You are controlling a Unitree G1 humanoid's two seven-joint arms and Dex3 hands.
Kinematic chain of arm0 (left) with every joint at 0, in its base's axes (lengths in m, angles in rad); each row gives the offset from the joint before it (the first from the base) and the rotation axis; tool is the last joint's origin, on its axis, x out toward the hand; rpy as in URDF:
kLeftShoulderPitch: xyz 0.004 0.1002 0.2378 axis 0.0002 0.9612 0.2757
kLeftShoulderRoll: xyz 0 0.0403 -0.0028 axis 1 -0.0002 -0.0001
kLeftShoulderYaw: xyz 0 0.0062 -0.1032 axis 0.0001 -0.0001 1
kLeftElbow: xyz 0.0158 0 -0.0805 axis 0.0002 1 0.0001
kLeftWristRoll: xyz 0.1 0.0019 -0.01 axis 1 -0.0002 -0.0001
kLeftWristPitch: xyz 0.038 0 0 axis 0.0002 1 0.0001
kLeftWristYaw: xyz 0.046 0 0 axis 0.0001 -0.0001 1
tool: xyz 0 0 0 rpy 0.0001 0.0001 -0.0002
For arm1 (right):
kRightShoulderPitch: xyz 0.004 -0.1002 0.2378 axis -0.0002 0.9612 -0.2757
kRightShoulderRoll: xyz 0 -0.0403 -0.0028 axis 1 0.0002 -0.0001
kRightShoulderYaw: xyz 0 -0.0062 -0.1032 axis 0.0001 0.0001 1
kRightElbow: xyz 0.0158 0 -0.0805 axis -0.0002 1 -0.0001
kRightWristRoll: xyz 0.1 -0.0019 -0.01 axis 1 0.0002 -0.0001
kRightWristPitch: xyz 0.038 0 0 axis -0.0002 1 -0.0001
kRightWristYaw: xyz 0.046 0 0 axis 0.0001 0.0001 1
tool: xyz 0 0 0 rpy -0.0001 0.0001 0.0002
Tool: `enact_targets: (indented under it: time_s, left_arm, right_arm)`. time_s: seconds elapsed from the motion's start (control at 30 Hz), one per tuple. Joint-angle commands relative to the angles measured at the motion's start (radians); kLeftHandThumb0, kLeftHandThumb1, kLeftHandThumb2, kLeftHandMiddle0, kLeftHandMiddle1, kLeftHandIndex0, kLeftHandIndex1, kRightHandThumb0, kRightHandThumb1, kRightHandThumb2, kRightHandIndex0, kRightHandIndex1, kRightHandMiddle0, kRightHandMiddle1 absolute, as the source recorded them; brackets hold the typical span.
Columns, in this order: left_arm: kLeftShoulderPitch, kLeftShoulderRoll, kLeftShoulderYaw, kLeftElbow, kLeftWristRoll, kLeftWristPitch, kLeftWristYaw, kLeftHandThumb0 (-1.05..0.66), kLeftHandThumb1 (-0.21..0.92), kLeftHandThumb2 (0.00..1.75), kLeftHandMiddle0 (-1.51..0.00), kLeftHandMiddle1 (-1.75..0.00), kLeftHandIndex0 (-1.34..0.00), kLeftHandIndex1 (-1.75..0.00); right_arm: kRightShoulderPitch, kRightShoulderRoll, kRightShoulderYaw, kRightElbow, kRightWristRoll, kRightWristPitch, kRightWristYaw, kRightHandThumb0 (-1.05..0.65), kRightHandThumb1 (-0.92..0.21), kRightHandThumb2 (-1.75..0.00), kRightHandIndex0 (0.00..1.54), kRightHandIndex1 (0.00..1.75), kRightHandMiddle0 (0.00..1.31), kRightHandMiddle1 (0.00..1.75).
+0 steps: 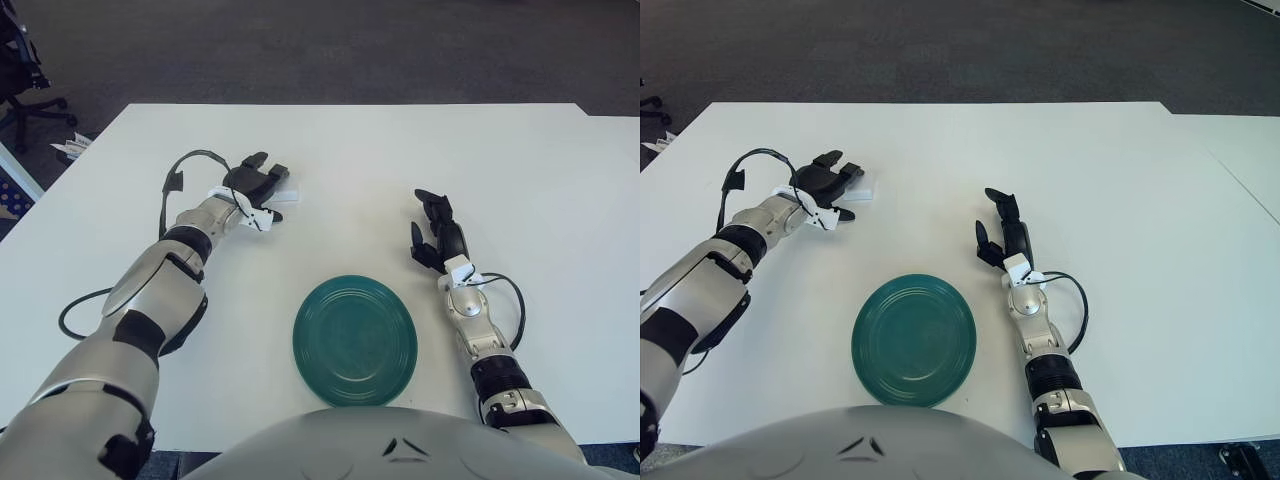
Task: Put the charger into the plate.
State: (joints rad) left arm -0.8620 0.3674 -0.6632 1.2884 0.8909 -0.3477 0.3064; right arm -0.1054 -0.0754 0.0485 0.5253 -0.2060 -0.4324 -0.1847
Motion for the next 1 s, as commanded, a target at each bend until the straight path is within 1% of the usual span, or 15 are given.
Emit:
enact_targets:
  time_s: [0.0, 0.17, 0.27, 0.6, 0.97]
  left_arm:
    - [-0.007, -0.011, 0.015, 0.017, -0.024, -0.005, 0.003, -1.05, 0.92, 0.41, -0.24, -0.05, -0.07, -0.94]
    - [0.000, -0.022, 0.045, 0.018, -0.065, -0.008, 0.024, -1.05, 0.92, 0.44, -0.25, -0.05, -0.06, -0.93]
    - [0.000, -0.029, 0.062, 0.017, -0.088, -0.009, 0.033, -1.05, 0.92, 0.43, -0.25, -0.04, -0.06, -0.92]
    - [-0.002, -0.040, 0.075, 0.016, -0.104, 0.001, 0.079, -1.05, 0.92, 0.43, -0.25, -0.03, -0.06, -0.90]
    - [-0.003, -0.048, 0.094, 0.016, -0.115, -0.012, 0.191, -1.05, 0.92, 0.30, -0.30, -0.05, -0.07, -0.88]
  right_arm:
    - [0.146, 0.002, 0.007, 0.135, -0.005, 0.022, -0.004, -0.78, -0.92, -0.82, 0.35, 0.01, 0.00, 0.72]
    - [0.141, 0.001, 0.003, 0.156, 0.003, 0.012, -0.002, -0.79, -0.92, -0.83, 0.34, 0.00, 0.00, 0.71]
    - [0.141, 0.002, 0.003, 0.165, 0.001, 0.000, -0.008, -0.78, -0.92, -0.83, 0.34, 0.00, 0.00, 0.72]
    - [0.141, 0.001, 0.005, 0.179, -0.001, -0.015, -0.010, -0.79, -0.92, -0.83, 0.35, 0.01, 0.00, 0.73]
    - [0.137, 0.002, 0.002, 0.192, 0.011, -0.019, -0.005, -0.80, -0.92, -0.83, 0.37, 0.01, 0.00, 0.77]
